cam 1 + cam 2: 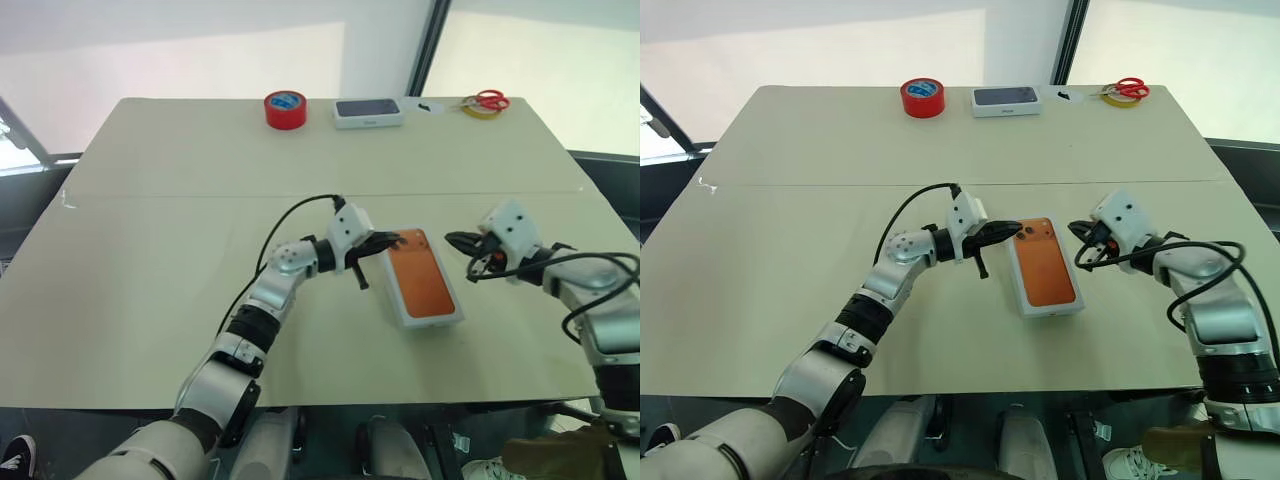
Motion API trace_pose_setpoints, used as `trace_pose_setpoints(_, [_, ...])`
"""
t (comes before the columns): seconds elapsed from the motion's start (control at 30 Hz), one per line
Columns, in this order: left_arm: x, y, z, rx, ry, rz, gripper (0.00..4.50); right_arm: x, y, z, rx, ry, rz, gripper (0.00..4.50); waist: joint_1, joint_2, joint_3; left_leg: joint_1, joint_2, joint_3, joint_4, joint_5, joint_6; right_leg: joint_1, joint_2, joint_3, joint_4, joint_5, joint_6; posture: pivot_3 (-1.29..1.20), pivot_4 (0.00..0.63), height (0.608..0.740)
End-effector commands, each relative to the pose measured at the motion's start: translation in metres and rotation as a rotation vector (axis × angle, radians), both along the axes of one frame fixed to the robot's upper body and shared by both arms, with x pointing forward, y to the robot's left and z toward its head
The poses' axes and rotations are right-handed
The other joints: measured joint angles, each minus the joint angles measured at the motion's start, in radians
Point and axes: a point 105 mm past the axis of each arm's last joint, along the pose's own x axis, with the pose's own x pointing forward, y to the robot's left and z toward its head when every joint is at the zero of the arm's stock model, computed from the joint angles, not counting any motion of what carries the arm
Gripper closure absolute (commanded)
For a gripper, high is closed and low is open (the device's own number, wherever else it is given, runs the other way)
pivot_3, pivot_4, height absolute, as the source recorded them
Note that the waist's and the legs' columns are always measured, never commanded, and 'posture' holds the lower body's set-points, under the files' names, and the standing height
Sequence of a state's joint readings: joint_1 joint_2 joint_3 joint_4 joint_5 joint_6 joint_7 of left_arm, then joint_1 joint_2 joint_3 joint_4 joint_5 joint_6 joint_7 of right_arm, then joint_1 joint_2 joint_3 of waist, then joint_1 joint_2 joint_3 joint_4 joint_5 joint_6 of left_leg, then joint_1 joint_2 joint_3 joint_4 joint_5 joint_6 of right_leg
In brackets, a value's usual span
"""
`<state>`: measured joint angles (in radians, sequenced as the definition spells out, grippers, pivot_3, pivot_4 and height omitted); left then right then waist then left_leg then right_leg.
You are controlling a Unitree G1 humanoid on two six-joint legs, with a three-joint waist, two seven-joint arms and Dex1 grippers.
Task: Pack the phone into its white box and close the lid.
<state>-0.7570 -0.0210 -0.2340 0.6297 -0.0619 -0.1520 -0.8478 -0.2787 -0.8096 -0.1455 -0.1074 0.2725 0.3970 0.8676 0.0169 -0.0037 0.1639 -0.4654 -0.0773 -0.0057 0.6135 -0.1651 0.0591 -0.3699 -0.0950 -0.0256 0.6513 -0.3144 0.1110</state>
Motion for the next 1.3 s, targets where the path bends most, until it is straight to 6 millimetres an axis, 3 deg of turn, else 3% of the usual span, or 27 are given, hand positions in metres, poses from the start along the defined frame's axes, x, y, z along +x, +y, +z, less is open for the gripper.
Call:
trace_pose_setpoints(0.03, [-0.001, -0.006, -0.030, 0.154, 0.033, -0.006, 4.50, -0.018, 0.005, -0.010, -0.062, 0.026, 0.088, 4.40, 0.001, 0.000, 0.000, 0.001, 0.000, 0.000, 0.000, 0.000, 0.000, 0.001, 0.000, 0.000, 0.000, 0.000, 0.000, 0.00, 0.150, 0.738])
trace_pose_setpoints(0.13, [0.002, -0.005, -0.042, 0.200, 0.055, 0.019, 4.50, -0.025, 0.004, -0.033, -0.117, 0.084, 0.089, 4.40, -0.001, 0.000, 0.000, 0.002, 0.000, 0.000, 0.000, 0.000, 0.000, 0.001, 0.000, 0.000, 0.000, 0.000, 0.000, 0.00, 0.150, 0.738])
trace_pose_setpoints(0.27, [0.002, 0.001, -0.055, 0.247, 0.111, 0.018, 4.50, -0.037, 0.017, -0.056, -0.197, 0.127, 0.152, 4.40, -0.003, 0.000, -0.001, 0.004, 0.000, 0.000, 0.000, -0.001, -0.002, 0.003, 0.000, 0.000, 0.000, 0.000, 0.000, 0.00, 0.150, 0.738])
trace_pose_setpoints(0.4, [0.003, 0.008, -0.055, 0.228, 0.135, 0.018, 4.50, -0.036, 0.020, -0.057, -0.096, 0.200, 0.132, 4.40, -0.005, -0.001, -0.003, 0.005, 0.000, 0.000, 0.000, -0.001, -0.002, 0.004, 0.000, 0.000, 0.000, 0.000, 0.000, 0.00, 0.150, 0.738])
trace_pose_setpoints(0.5, [0.005, 0.009, -0.040, 0.146, 0.147, 0.013, 3.61, -0.031, 0.021, -0.047, -0.006, 0.225, 0.123, 3.53, -0.004, -0.002, -0.003, 0.005, 0.001, 0.000, 0.000, -0.001, -0.002, 0.004, 0.000, 0.000, 0.000, 0.000, 0.000, 0.00, 0.150, 0.738])
trace_pose_setpoints(0.6, [0.010, 0.025, -0.005, 0.018, 0.102, 0.016, 2.10, -0.026, 0.019, -0.027, 0.048, 0.169, 0.134, 2.04, -0.004, -0.002, -0.002, 0.004, 0.001, 0.000, 0.000, -0.001, -0.002, 0.003, 0.000, 0.000, 0.000, 0.000, 0.000, 0.00, 0.150, 0.738])
trace_pose_setpoints(0.73, [0.010, 0.057, 0.023, -0.041, 0.064, 0.023, 0.05, -0.026, 0.020, -0.006, 0.136, 0.134, 0.169, 0.01, -0.003, -0.001, -0.001, 0.001, 0.001, 0.000, 0.000, -0.001, -0.002, 0.000, 0.000, 0.000, 0.000, 0.000, 0.000, 0.00, 0.150, 0.738])
trace_pose_setpoints(0.8, [0.009, 0.080, 0.033, -0.057, 0.052, 0.057, 0.05, -0.027, 0.022, 0.003, 0.185, 0.132, 0.192, 0.01, -0.005, -0.001, -0.001, 0.001, 0.001, 0.000, 0.000, -0.001, -0.002, 0.001, 0.000, 0.000, 0.000, 0.000, 0.000, 0.00, 0.150, 0.738])
trace_pose_setpoints(0.97, [-0.011, 0.144, 0.028, 0.010, 0.116, 0.109, 0.05, -0.042, 0.031, 0.009, 0.253, 0.187, 0.279, 0.01, -0.011, 0.000, -0.002, 0.003, 0.001, 0.000, -0.002, -0.001, -0.002, 0.001, 0.000, 0.001, 0.000, 0.000, 0.000, 0.00, 0.150, 0.738])
trace_pose_setpoints(1.1, [-0.019, 0.177, 0.023, 0.050, 0.145, 0.197, 0.05, -0.044, 0.020, 0.008, 0.230, 0.187, 0.258, 0.01, 0.004, 0.000, -0.001, 0.003, 0.001, 0.000, -0.001, -0.001, -0.002, 0.001, 0.000, 0.001, 0.000, 0.000, 0.000, 0.00, 0.150, 0.738])
trace_pose_setpoints(1.2, [-0.030, 0.219, 0.012, 0.102, 0.168, 0.298, 0.05, -0.051, 0.000, 0.006, 0.200, 0.204, 0.212, 0.01, 0.001, 0.000, -0.001, 0.003, 0.000, 0.000, -0.002, -0.002, -0.002, 0.002, -0.001, 0.002, -0.001, 0.000, -0.001, 0.00, 0.150, 0.738])
trace_pose_setpoints(1.3, [-0.039, 0.244, 0.009, 0.108, 0.201, 0.366, 0.05, -0.055, -0.017, 0.005, 0.185, 0.217, 0.173, 0.01, -0.004, 0.001, -0.001, 0.003, 0.000, 0.001, -0.004, -0.002, -0.001, 0.000, -0.001, 0.003, -0.002, 0.000, -0.001, 0.00, 0.150, 0.738])
